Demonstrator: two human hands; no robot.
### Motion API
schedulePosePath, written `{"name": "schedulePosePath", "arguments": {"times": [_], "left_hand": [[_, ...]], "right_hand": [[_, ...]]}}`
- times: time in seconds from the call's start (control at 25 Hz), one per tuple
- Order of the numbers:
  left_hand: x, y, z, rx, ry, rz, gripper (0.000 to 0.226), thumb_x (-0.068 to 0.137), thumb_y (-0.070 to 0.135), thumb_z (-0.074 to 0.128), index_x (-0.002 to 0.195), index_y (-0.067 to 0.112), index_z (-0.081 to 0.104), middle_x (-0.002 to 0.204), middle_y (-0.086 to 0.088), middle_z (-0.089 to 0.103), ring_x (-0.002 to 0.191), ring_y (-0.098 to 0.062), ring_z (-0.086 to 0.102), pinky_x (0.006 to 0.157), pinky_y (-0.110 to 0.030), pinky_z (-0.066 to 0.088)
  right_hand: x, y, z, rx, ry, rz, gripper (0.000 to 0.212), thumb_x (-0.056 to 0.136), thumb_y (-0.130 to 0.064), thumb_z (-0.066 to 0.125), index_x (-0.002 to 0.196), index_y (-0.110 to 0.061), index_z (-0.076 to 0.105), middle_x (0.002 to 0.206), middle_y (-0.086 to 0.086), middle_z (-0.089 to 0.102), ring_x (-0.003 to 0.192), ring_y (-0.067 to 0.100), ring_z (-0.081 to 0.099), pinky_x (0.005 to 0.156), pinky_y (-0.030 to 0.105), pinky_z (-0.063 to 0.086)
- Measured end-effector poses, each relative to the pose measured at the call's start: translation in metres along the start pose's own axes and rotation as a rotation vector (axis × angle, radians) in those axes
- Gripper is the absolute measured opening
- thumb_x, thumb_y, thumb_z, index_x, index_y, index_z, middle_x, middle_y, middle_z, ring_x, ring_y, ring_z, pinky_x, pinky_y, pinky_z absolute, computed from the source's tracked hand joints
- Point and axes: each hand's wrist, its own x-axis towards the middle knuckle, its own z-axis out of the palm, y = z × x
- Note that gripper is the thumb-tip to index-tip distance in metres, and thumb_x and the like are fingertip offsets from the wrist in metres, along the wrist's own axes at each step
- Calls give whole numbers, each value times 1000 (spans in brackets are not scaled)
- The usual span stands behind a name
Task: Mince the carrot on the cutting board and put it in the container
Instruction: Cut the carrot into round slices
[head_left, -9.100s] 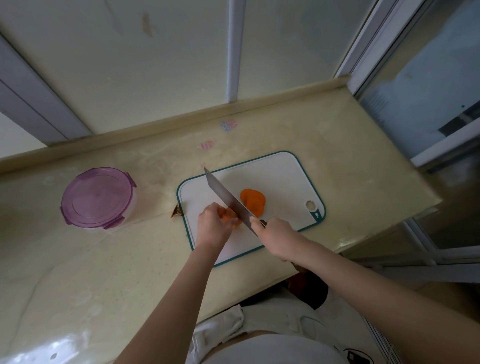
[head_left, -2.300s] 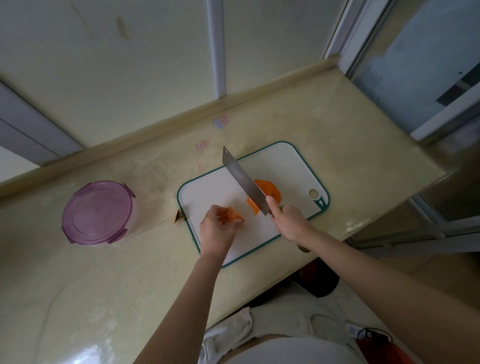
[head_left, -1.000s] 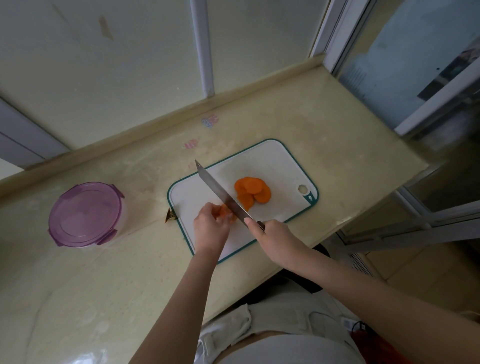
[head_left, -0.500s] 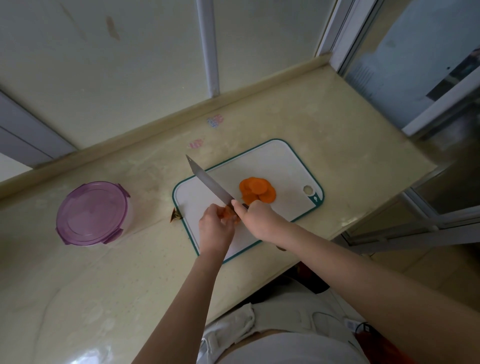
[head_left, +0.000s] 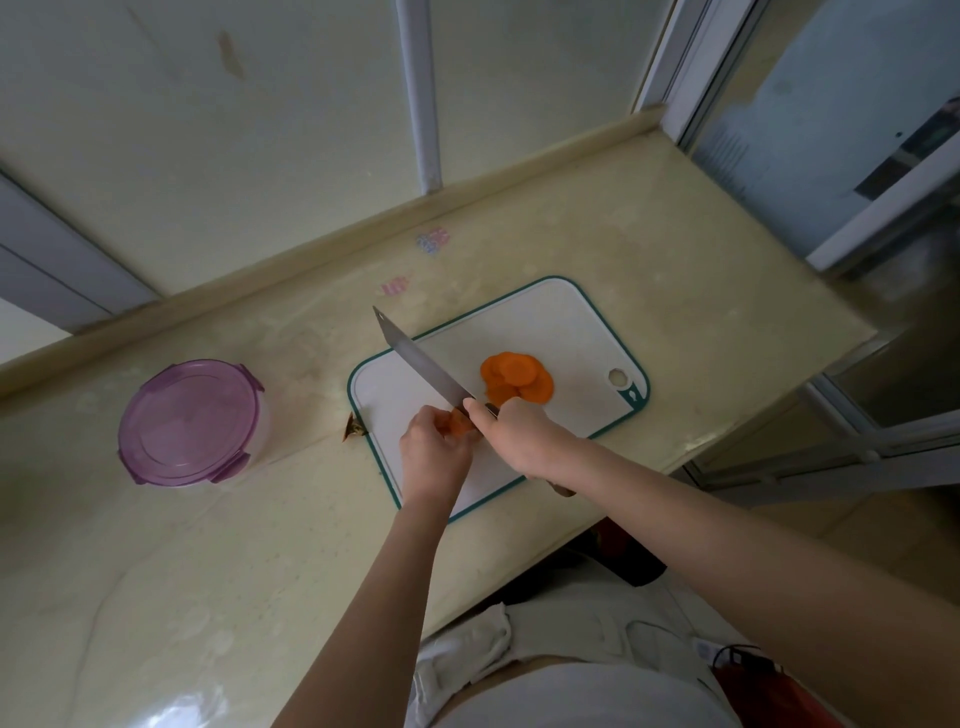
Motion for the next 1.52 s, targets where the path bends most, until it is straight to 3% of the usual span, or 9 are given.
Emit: {"name": "schedulePosePath", "arguments": {"times": [0.12, 0.48, 0.68, 0.96, 1.12, 1.52], "left_hand": [[0, 2, -2, -2, -9, -15, 21, 85, 22, 64, 99, 7, 60, 91, -6, 62, 82, -16, 56, 69, -20, 39], [3, 2, -4, -16, -36, -29, 22, 79, 18, 72, 93, 11, 57, 90, -3, 62, 83, -17, 57, 69, -20, 40], [4, 2, -3, 13, -31, -42, 22, 80, 18, 71, 96, 10, 58, 91, -4, 61, 82, -16, 56, 68, -20, 39], [4, 0, -3, 23, -15, -20, 19, 83, 18, 66, 98, 7, 60, 91, -5, 63, 83, -16, 56, 69, -21, 39], [2, 0, -3, 10, 1, -15, 20, 86, 22, 62, 100, 7, 61, 92, -5, 64, 82, -15, 56, 68, -20, 39], [2, 1, -5, -25, -13, -33, 20, 84, 19, 67, 100, 8, 60, 89, -2, 62, 82, -14, 57, 70, -21, 41]], "right_hand": [[-5, 3, 3, -42, 7, -11, 57, 100, -52, 28, 58, -14, 34, 56, 2, 38, 50, 14, 38, 48, 27, 27], [-40, 41, -3, -118, -38, 41, 51, 100, -49, 30, 61, -16, 34, 60, 4, 41, 54, 18, 41, 49, 27, 31], [-32, 38, -2, -79, -37, 2, 51, 99, -51, 26, 63, -17, 38, 65, 2, 43, 56, 10, 39, 54, 17, 32], [-9, 20, 16, -64, 33, 33, 56, 99, -53, 26, 63, -13, 43, 62, 3, 47, 56, 14, 46, 51, 26, 34], [0, 16, 21, -71, 42, 29, 54, 99, -54, 26, 64, -15, 39, 65, 4, 45, 65, 20, 49, 57, 29, 36], [-4, 19, 15, -37, 5, -16, 52, 99, -52, 29, 62, -17, 35, 63, 2, 40, 55, 14, 39, 50, 26, 29]]}}
